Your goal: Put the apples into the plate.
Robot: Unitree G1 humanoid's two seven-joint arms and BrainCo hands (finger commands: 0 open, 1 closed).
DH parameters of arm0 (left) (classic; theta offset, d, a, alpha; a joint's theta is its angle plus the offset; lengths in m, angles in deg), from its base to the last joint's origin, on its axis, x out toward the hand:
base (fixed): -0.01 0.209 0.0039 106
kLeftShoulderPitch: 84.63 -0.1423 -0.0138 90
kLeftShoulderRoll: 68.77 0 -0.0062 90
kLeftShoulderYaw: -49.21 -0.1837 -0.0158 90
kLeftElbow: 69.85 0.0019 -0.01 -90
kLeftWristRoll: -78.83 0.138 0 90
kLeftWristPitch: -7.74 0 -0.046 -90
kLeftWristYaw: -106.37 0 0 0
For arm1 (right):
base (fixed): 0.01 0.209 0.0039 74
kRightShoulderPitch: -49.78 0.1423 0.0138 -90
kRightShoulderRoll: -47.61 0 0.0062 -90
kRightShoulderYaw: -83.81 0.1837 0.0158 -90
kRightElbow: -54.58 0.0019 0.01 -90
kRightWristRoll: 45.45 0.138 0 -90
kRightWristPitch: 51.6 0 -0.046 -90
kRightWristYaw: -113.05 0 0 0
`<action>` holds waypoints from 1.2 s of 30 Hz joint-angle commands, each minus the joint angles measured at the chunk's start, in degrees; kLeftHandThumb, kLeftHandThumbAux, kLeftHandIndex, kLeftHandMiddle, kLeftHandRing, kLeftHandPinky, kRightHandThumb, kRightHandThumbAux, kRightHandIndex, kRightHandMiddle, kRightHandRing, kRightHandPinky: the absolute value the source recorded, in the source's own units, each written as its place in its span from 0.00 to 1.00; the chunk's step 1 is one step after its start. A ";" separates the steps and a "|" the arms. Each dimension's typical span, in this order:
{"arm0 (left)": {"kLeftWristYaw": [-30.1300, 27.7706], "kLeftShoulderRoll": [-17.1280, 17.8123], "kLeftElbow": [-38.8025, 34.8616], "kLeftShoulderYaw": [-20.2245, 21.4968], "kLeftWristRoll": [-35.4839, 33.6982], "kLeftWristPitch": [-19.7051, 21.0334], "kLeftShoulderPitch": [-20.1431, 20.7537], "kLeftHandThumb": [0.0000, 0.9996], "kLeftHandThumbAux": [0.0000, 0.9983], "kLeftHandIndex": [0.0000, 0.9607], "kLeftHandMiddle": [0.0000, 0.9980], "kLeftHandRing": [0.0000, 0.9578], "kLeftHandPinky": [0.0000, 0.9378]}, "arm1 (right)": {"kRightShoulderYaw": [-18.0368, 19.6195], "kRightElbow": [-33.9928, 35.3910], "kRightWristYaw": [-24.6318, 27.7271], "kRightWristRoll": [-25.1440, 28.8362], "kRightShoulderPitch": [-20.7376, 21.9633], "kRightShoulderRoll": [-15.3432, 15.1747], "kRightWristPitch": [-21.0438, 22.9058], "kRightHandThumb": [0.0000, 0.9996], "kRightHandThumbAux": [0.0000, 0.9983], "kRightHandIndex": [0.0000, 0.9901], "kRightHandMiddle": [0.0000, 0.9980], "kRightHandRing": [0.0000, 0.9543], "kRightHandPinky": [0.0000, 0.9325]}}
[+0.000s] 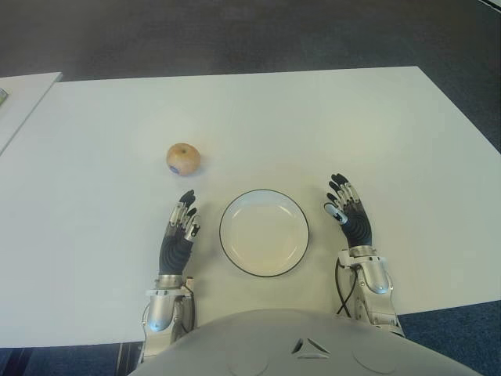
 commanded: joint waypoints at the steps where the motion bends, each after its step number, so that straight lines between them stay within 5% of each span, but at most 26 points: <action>1: -0.51 0.63 3.75 -0.02 -0.34 3.17 -2.29 0.02 0.46 0.00 0.00 0.00 0.00 | -1.10 -5.45 -0.09 -0.10 -5.43 1.41 4.62 0.09 0.56 0.00 0.00 0.00 0.00; 26: 0.31 1.91 0.77 2.08 -1.39 7.52 -0.52 0.09 0.48 0.00 0.00 0.00 0.00 | -1.34 -5.92 -0.73 -0.81 -5.04 0.97 6.08 0.08 0.57 0.00 0.00 0.00 0.00; 31: 2.48 10.47 -19.73 10.52 10.71 12.15 0.37 0.12 0.51 0.00 0.00 0.00 0.00 | -1.45 -7.17 -0.25 -1.09 -4.12 0.32 6.39 0.08 0.57 0.00 0.00 0.00 0.00; 36: 6.38 20.15 -22.58 17.71 27.50 13.03 4.39 0.19 0.51 0.00 0.00 0.00 0.03 | -1.67 -8.46 0.00 -1.20 -3.01 0.14 6.51 0.09 0.55 0.00 0.00 0.00 0.00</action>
